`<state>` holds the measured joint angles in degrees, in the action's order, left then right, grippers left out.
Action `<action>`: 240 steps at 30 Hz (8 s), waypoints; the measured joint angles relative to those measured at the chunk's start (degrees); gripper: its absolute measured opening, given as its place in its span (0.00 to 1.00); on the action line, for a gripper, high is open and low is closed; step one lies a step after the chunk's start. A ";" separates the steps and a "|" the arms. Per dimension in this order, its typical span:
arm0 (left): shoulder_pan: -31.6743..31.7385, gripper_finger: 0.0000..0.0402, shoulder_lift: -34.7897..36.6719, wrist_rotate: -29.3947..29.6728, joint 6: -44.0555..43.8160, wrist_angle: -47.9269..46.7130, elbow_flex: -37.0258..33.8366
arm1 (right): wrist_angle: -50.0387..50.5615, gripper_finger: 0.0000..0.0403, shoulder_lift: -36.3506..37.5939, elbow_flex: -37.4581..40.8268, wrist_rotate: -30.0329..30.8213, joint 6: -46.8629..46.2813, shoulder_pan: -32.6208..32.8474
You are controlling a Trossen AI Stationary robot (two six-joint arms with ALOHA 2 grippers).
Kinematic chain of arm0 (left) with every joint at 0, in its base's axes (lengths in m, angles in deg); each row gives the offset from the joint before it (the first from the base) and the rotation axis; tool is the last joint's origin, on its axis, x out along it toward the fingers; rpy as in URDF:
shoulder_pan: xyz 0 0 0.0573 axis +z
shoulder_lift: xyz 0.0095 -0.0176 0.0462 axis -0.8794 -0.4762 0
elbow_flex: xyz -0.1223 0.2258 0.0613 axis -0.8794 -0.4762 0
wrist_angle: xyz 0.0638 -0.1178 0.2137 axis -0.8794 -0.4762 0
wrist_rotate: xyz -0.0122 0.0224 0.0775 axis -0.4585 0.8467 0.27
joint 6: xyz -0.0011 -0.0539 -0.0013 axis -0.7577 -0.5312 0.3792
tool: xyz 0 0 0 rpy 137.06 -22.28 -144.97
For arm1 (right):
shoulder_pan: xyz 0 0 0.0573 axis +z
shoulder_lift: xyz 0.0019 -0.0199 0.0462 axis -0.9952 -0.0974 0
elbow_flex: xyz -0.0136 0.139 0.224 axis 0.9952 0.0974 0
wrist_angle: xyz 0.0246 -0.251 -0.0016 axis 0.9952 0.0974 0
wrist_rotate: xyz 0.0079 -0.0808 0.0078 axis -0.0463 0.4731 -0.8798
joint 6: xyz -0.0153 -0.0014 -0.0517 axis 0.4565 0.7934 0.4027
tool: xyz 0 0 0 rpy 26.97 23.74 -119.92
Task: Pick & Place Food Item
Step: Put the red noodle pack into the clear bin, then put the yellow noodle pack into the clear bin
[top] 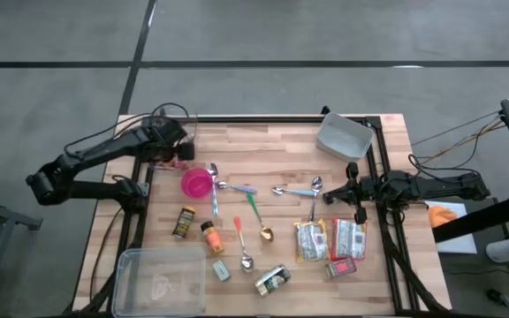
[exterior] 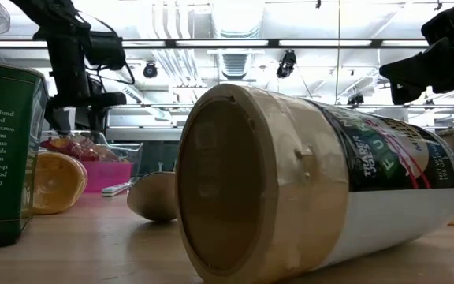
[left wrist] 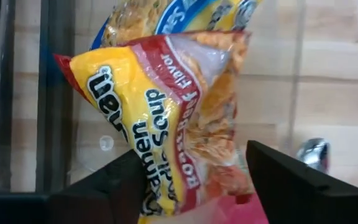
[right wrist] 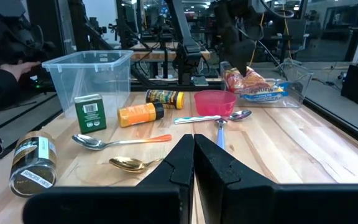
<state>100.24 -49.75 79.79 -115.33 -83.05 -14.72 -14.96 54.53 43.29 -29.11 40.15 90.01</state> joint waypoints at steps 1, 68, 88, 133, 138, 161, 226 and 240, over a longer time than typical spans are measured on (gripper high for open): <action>0.00 0.69 0.25 -0.01 0.23 -0.27 0.66 | 0.02 0.02 0.00 -0.01 0.00 -0.01 0.00; -0.21 0.73 24.84 -26.24 49.86 32.24 11.07 | 0.02 0.02 -0.02 -0.01 0.00 0.00 0.00; -0.22 0.73 22.70 -25.04 45.04 33.82 11.07 | 0.00 0.02 -0.02 0.00 0.00 -0.01 -0.01; -38.35 0.73 -46.18 -38.25 61.39 53.86 35.80 | 0.03 0.02 0.01 0.01 0.00 0.02 0.01; -38.64 0.73 -49.72 -38.26 63.87 55.04 35.98 | -0.10 0.02 -0.19 -0.01 0.04 -0.01 -0.01; -39.08 0.73 -66.03 -35.86 56.99 67.67 38.22 | 0.04 0.02 -0.83 -0.01 0.00 0.02 0.01; -36.72 0.01 -58.26 -30.13 46.99 54.09 44.76 | 0.04 0.02 -1.14 0.01 0.00 0.01 0.01; -32.36 0.01 -44.82 -16.06 49.97 40.61 44.76 | 0.02 0.02 -1.11 0.02 0.00 0.02 0.01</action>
<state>67.88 -94.57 63.73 -65.35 -42.44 30.04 -14.94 53.42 43.30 -29.11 40.17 90.02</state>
